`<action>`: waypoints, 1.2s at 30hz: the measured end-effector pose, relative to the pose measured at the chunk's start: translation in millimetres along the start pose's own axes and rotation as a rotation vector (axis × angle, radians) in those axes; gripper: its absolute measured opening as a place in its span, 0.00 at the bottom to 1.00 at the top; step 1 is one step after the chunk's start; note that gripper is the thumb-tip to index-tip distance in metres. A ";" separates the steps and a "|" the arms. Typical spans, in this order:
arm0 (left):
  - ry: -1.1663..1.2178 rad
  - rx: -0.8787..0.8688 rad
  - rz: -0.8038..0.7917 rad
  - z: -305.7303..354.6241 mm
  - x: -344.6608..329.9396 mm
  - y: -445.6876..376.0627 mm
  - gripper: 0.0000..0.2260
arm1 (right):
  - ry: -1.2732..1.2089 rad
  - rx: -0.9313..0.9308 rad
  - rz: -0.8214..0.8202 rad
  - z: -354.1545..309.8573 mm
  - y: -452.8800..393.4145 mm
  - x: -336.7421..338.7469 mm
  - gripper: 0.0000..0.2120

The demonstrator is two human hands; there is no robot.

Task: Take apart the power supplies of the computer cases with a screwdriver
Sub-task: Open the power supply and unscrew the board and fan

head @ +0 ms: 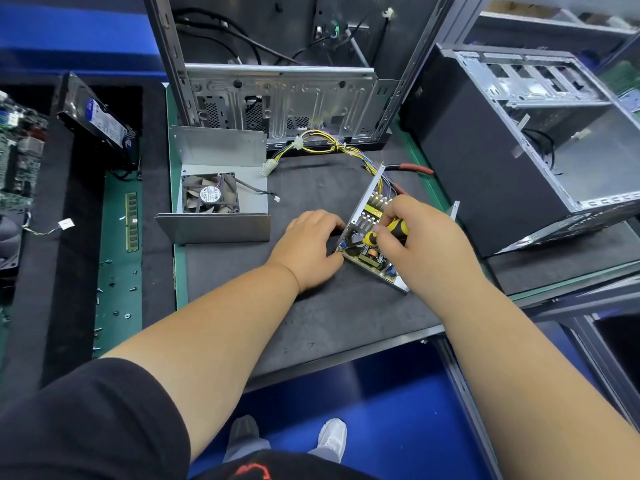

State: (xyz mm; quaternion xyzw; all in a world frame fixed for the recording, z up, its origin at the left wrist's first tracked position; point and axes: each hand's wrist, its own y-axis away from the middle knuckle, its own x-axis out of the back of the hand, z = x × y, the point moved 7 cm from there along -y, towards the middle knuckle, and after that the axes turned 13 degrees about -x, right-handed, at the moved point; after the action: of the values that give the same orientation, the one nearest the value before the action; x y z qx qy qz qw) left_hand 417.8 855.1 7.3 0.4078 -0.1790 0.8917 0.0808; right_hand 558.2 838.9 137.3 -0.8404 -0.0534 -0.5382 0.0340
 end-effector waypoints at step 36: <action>-0.567 -0.071 0.357 57.3 24.6 43.8 0.03 | -0.243 0.216 0.107 32.0 9.9 14.4 0.04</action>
State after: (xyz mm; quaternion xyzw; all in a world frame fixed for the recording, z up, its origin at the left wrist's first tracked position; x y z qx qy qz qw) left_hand 429.1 792.6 49.4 0.5986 -0.2939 0.7362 -0.1155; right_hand 594.2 833.5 137.0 -0.8924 -0.0697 -0.4211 0.1460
